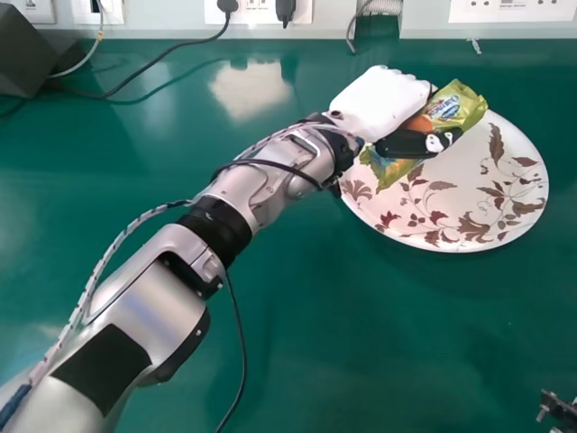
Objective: Pick up biscuit and place it in the plate
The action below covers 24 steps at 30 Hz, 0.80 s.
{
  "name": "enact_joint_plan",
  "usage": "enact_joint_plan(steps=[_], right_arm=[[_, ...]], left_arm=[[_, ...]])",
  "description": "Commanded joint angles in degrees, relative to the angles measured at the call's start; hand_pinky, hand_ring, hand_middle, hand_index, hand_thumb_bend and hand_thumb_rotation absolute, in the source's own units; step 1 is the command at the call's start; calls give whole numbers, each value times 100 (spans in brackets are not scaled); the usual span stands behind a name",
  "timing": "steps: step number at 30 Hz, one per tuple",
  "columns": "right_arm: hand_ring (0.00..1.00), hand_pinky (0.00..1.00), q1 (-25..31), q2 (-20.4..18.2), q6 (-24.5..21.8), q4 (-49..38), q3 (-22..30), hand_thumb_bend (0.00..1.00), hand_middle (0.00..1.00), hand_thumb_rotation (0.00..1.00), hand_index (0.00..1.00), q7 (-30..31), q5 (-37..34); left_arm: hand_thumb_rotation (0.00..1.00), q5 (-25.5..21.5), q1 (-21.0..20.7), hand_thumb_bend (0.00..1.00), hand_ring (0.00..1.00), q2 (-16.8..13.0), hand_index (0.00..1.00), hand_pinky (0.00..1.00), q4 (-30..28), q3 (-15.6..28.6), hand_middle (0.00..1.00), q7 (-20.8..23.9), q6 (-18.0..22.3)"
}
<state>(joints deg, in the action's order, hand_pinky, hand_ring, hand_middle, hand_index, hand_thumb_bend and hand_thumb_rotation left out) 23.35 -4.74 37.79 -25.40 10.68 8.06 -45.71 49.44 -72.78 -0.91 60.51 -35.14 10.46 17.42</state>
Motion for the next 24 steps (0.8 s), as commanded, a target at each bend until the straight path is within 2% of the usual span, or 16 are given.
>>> enact_joint_plan(steps=[1, 18, 24], right_arm=[[31, 20, -54, -338, 79, 89, 47, 52, 45, 0, 52, 85, -69], [33, 23, -81, -368, 146, 198, 93, 52, 45, 0, 52, 274, -140], [29, 20, -63, -370, 122, 186, 104, 52, 45, 0, 52, 253, -169]], left_arm=[[0, 75, -156, 51, 38, 87, 53, 19, 154, -138, 48, 145, 4], [0, 288, -365, 50, 38, 447, 54, 20, 1030, -576, 47, 454, -243], [0, 274, -360, 51, 37, 605, 54, 19, 1203, -655, 47, 456, -403]])
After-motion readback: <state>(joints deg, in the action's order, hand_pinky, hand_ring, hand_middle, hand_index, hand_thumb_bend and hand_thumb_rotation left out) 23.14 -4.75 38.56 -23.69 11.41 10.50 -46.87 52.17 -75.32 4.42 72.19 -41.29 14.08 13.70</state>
